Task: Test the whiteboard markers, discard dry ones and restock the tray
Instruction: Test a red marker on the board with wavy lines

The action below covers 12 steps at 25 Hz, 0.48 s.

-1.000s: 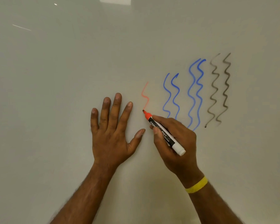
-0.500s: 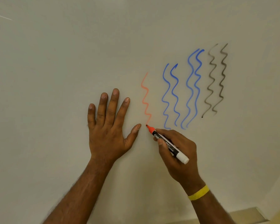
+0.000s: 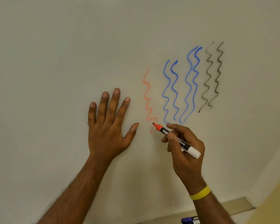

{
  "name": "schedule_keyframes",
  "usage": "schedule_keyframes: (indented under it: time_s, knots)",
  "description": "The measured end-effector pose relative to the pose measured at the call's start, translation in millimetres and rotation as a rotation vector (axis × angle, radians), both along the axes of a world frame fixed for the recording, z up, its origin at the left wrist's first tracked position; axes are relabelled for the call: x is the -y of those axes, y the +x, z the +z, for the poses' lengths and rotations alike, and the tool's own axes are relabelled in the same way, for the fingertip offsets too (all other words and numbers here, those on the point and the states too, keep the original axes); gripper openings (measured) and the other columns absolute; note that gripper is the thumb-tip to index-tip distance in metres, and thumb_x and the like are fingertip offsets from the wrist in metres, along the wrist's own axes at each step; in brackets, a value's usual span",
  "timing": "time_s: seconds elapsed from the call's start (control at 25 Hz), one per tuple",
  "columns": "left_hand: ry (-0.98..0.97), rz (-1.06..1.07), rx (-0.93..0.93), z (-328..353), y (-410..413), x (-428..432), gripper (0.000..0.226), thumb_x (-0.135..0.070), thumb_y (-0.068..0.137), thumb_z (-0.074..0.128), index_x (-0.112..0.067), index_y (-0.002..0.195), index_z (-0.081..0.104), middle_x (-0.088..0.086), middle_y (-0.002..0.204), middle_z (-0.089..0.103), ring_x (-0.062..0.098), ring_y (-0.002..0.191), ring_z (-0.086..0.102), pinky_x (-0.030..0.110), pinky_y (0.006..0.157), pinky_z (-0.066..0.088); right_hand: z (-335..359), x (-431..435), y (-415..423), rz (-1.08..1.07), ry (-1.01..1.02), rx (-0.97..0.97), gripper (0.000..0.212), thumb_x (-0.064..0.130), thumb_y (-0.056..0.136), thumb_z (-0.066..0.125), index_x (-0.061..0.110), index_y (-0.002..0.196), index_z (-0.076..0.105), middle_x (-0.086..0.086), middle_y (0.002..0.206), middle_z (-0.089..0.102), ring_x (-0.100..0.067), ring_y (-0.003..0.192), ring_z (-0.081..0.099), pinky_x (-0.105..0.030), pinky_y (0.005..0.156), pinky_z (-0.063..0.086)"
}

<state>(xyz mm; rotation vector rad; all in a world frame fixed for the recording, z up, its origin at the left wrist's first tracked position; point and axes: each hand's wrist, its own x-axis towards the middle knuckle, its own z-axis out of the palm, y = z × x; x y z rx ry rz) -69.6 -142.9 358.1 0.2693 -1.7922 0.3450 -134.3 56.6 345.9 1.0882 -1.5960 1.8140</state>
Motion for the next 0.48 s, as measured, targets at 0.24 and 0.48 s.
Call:
schedule_keyframes:
  time_s: [0.24, 0.48]
  knots:
    - [-0.022, 0.012, 0.011, -3.0, 2.6, 3.5, 0.073, -0.055, 0.090, 0.054, -0.020, 0.151, 0.034, 0.007, 0.160, 0.026, 0.027, 0.150, 0.016, 0.048, 0.121, 0.012, 76.3, 33.9, 5.6, 0.058, -0.035, -0.214, 0.016, 0.011, 0.091, 0.063, 0.007, 0.103, 0.073, -0.006, 0.090, 0.072, -0.023, 0.075, 0.068, -0.047, 0.063, 0.053]
    - [-0.017, 0.020, 0.024, -10.9, 9.3, 9.7, 0.071, -0.056, 0.091, 0.052, -0.021, 0.151, 0.035, 0.006, 0.159, 0.027, 0.026, 0.149, 0.021, 0.048, 0.121, 0.014, 97.7, 52.9, 0.2, 0.054, 0.002, -0.256, 0.027, 0.008, 0.091, 0.063, 0.014, 0.117, 0.068, 0.000, 0.104, 0.073, -0.018, 0.093, 0.071, -0.037, 0.077, 0.059]
